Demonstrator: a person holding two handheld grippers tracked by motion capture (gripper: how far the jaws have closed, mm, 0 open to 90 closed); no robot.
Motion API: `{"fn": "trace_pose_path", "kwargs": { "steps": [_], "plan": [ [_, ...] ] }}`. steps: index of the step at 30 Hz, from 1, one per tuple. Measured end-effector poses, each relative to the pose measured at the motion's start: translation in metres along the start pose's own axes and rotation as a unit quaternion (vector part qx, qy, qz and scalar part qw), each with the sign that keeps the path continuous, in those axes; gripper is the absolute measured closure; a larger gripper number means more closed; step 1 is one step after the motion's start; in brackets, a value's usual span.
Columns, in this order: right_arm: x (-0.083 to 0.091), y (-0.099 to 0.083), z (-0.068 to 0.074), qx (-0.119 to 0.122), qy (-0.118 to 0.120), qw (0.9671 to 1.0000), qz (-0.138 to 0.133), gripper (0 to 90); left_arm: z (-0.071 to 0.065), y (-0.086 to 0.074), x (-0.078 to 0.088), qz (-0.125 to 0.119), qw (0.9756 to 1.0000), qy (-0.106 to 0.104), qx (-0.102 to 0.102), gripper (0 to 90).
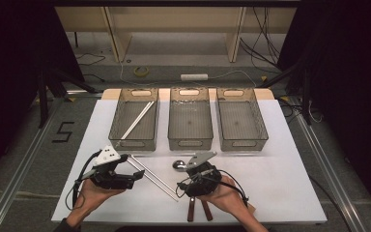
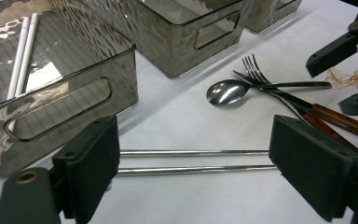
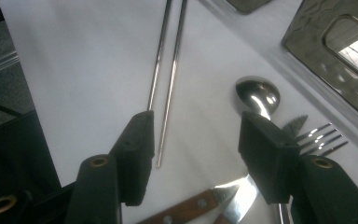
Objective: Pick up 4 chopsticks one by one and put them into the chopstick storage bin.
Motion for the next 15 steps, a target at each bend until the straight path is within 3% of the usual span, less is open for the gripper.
{"fn": "trace_pose_path", "kwargs": {
  "steps": [15],
  "plan": [
    [-0.035, 0.009, 0.010, 0.012, 0.016, 0.9993, 0.033, 60.3, 0.000, -0.006, 0.006, -0.007, 1.0000, 0.004, 0.005, 15.5]
  ]
}}
Point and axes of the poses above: each handheld gripper's, and its own axes: x roughly backward along the jaws, y roughly out of its top, z roughly to its left, the point moved 5 cm from there along -x, roughly forward along the jaws, and after that the axes turned 2 degrees about z, right-handed, at the moved point
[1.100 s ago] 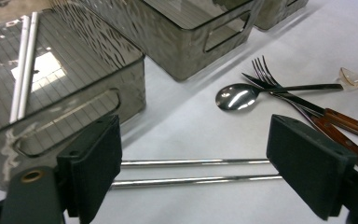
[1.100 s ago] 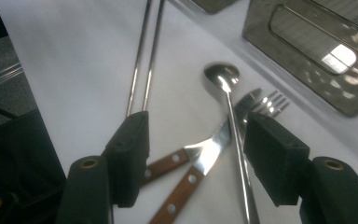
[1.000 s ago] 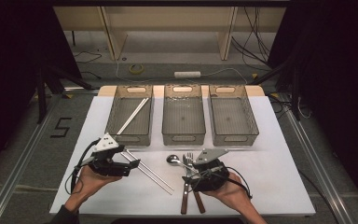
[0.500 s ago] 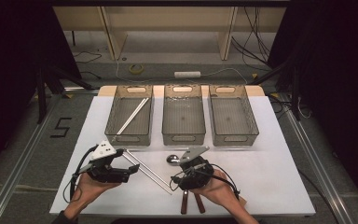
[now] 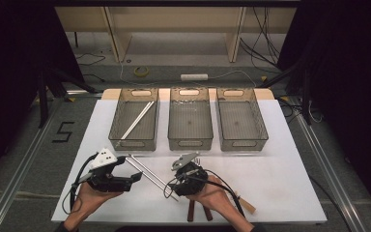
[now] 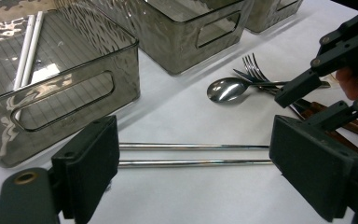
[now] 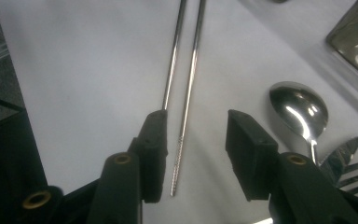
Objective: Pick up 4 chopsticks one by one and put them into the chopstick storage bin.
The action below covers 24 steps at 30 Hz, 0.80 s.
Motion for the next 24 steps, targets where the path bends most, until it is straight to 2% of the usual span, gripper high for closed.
{"fn": "trace_pose_path", "kwargs": {
  "steps": [11, 24],
  "plan": [
    [-0.020, 0.000, 0.004, 0.004, 0.008, 0.9993, 0.035, 69.2, 0.001, -0.002, 0.002, -0.001, 1.0000, 0.003, 0.002, 15.5],
    [-0.029, -0.002, 0.005, 0.003, 0.010, 0.9986, 0.053, 77.7, 0.001, -0.003, 0.002, -0.001, 1.0000, 0.003, 0.002, 15.5]
  ]
}}
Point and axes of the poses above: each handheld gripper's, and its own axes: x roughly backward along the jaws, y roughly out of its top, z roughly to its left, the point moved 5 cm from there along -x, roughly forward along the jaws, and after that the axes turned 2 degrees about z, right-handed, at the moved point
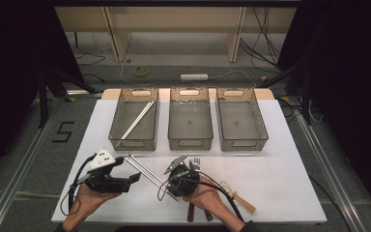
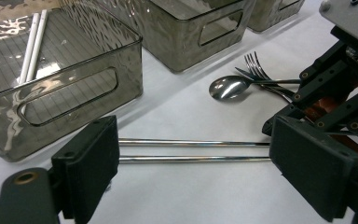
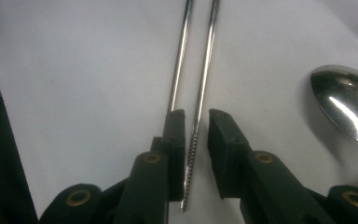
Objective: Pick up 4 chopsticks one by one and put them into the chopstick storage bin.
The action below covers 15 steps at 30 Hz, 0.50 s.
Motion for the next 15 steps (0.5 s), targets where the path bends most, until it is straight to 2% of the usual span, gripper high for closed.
{"fn": "trace_pose_path", "kwargs": {
  "steps": [6, 9, 15],
  "plan": [
    [-0.0033, -0.0015, 0.0018, -0.001, -0.007, 0.9999, 0.009, 80.3, -0.0001, -0.0006, 0.0000, 0.002, 1.0000, 0.000, -0.002, 15.5],
    [-0.0041, -0.0018, 0.0019, 0.004, -0.010, 0.9999, 0.007, 82.0, -0.0002, -0.0006, 0.0000, 0.002, 1.0000, 0.000, -0.002, 15.5],
    [-0.0042, -0.0024, 0.0026, -0.003, -0.014, 0.9999, 0.006, 86.0, -0.0006, -0.0004, 0.0000, 0.003, 1.0000, 0.000, -0.003, 15.5]
  ]
}}
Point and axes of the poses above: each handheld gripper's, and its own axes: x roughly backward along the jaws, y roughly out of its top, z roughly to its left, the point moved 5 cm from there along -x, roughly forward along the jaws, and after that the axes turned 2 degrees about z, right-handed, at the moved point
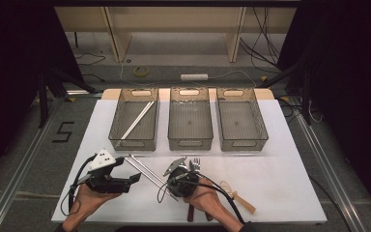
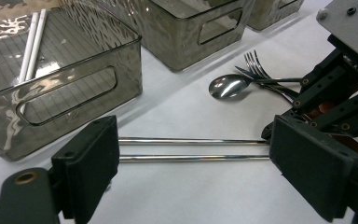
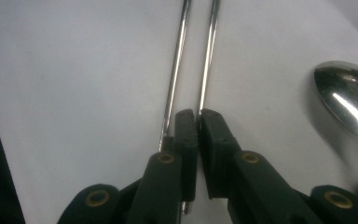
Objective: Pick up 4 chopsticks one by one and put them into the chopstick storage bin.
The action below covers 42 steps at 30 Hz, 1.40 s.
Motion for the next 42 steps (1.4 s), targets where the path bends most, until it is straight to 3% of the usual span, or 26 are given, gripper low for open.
{"fn": "trace_pose_path", "kwargs": {
  "steps": [12, 18, 20, 24, 29, 32, 33, 37, 38, 39, 40, 42],
  "plan": [
    [0.000, 0.000, -0.002, -0.030, 0.005, 0.9995, -0.010, 87.5, -0.003, 0.001, -0.007, 0.010, 0.9999, -0.007, -0.011, 15.5],
    [0.002, 0.000, -0.006, -0.033, 0.003, 0.9994, -0.010, 87.5, -0.010, 0.001, -0.025, 0.037, 0.9982, -0.026, -0.038, 15.8],
    [0.003, 0.000, -0.006, -0.034, 0.002, 0.9993, -0.012, 87.5, -0.013, 0.001, -0.033, 0.051, 0.9965, -0.033, -0.058, 16.1],
    [0.005, 0.001, -0.007, -0.032, 0.002, 0.9994, -0.012, 87.5, -0.019, 0.001, -0.053, 0.081, 0.9914, -0.050, -0.090, 17.7],
    [0.006, 0.001, -0.008, -0.030, 0.002, 0.9995, -0.010, 87.5, -0.021, 0.001, -0.075, 0.112, 0.9825, -0.075, -0.129, 20.4],
    [0.008, 0.002, -0.009, -0.030, 0.003, 0.9995, -0.010, 87.6, -0.023, 0.000, -0.082, 0.129, 0.9760, -0.084, -0.154, 21.7],
    [0.008, 0.001, -0.009, -0.029, 0.003, 0.9995, -0.009, 87.6, -0.023, 0.000, -0.084, 0.130, 0.9756, -0.084, -0.156, 21.7],
    [0.010, 0.002, -0.010, -0.027, 0.004, 0.9996, -0.008, 87.5, -0.024, -0.002, -0.092, 0.145, 0.9692, -0.094, -0.176, 23.0],
    [0.010, 0.002, -0.010, -0.026, 0.004, 0.9996, -0.007, 87.6, -0.024, -0.002, -0.094, 0.151, 0.9665, -0.098, -0.183, 23.2],
    [0.011, 0.002, -0.010, -0.024, 0.005, 0.9997, -0.006, 87.5, -0.025, -0.002, -0.095, 0.151, 0.9663, -0.099, -0.183, 23.3],
    [0.011, 0.002, -0.009, -0.024, 0.006, 0.9997, -0.005, 87.6, -0.025, -0.002, -0.095, 0.155, 0.9638, -0.100, -0.193, 23.6],
    [0.012, 0.003, -0.010, -0.023, 0.006, 0.9997, -0.004, 87.6, -0.025, -0.001, -0.096, 0.156, 0.9615, -0.106, -0.199, 25.0]
  ]
}}
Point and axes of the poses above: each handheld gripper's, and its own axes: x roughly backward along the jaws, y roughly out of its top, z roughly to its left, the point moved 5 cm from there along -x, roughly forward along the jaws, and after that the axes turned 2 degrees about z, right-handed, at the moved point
